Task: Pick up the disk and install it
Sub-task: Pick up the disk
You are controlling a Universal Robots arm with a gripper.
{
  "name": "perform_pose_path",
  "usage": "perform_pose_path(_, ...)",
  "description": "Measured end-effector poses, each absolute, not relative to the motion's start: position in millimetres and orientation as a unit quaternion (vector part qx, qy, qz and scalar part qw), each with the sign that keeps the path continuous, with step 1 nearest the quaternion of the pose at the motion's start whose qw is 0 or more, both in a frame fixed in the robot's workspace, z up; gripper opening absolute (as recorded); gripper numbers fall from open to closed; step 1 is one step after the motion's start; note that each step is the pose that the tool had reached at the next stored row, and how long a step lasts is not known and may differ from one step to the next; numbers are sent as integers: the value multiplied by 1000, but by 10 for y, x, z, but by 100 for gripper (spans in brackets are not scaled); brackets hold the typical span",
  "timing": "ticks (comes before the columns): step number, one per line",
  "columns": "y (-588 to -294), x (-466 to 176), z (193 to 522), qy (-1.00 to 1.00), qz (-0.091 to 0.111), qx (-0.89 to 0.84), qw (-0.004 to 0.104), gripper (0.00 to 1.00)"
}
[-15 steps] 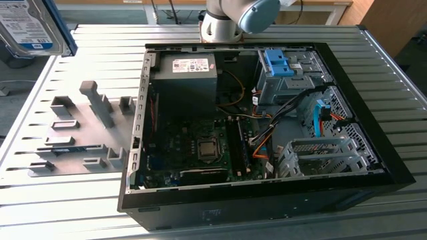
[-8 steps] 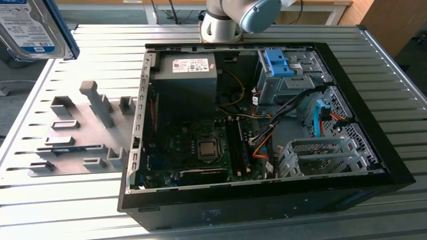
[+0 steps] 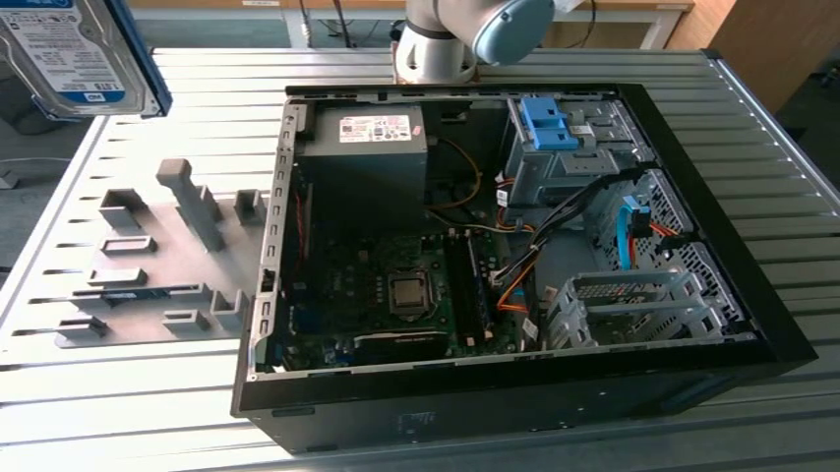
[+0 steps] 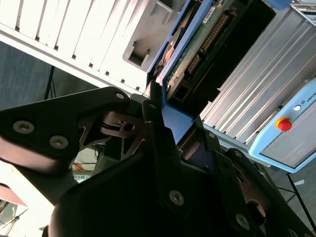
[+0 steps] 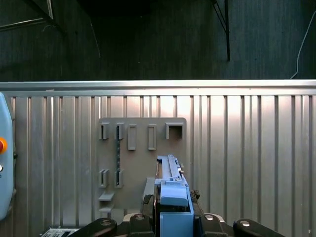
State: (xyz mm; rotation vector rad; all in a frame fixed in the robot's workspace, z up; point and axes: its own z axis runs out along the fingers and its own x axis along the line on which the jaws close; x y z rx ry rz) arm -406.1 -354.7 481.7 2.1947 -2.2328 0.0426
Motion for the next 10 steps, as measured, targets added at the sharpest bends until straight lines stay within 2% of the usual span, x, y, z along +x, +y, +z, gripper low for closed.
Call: perform_pose_path(10, -3548, -3940, 4816, -713, 14, 701, 5, 36)
